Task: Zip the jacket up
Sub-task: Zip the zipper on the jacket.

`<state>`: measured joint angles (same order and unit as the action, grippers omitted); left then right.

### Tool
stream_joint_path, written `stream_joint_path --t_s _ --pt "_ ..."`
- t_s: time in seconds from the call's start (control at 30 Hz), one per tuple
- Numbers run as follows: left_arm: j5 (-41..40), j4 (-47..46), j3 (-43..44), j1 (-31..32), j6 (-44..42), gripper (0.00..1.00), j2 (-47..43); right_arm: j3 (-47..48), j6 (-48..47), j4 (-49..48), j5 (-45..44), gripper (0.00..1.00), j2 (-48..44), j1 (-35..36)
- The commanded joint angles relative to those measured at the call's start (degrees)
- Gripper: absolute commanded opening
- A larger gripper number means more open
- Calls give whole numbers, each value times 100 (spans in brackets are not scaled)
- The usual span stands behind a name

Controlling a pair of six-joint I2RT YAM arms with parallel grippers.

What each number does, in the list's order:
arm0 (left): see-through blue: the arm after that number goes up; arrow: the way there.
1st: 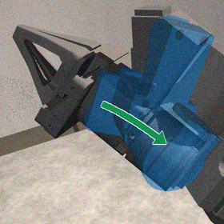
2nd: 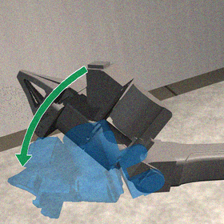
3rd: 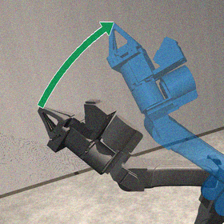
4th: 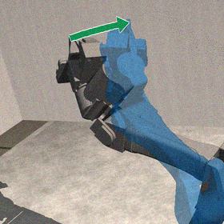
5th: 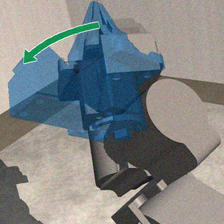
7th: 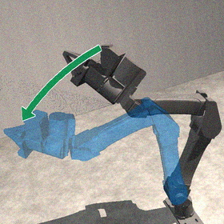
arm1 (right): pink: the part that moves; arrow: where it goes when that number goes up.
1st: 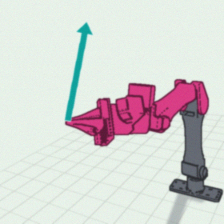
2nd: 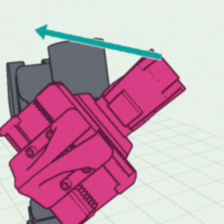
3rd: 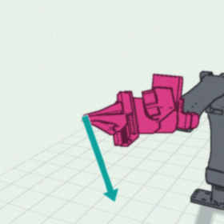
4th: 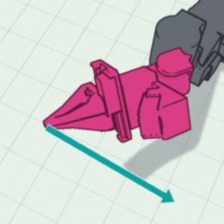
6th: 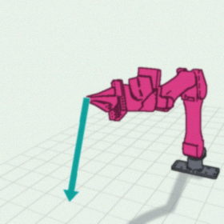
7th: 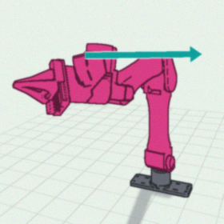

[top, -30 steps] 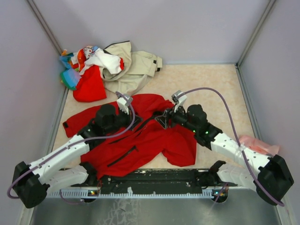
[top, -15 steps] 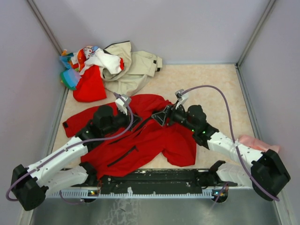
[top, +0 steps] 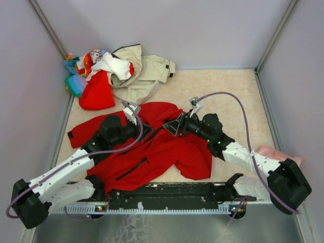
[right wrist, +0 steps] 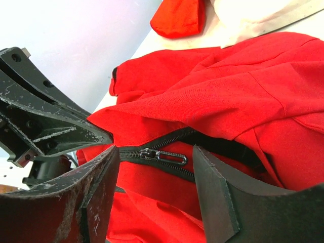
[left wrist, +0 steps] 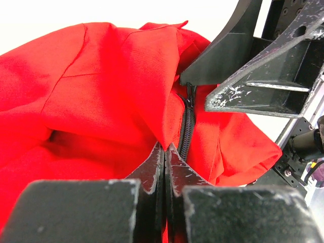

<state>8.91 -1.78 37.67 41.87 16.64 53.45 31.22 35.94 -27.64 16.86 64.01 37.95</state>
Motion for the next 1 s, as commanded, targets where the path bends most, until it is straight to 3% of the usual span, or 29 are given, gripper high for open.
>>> stream_joint_path --t_s 0.0,0.6,0.97 --pt "80 -485 -9 6 47 0 -138 7 155 -378 127 58 97 -7" --pt "53 -525 -101 6 126 0 -97 -207 730 -733 288 44 -127 -3" --pt "37 -498 -133 6 135 0 -85 -249 792 -778 222 28 -280 -1"
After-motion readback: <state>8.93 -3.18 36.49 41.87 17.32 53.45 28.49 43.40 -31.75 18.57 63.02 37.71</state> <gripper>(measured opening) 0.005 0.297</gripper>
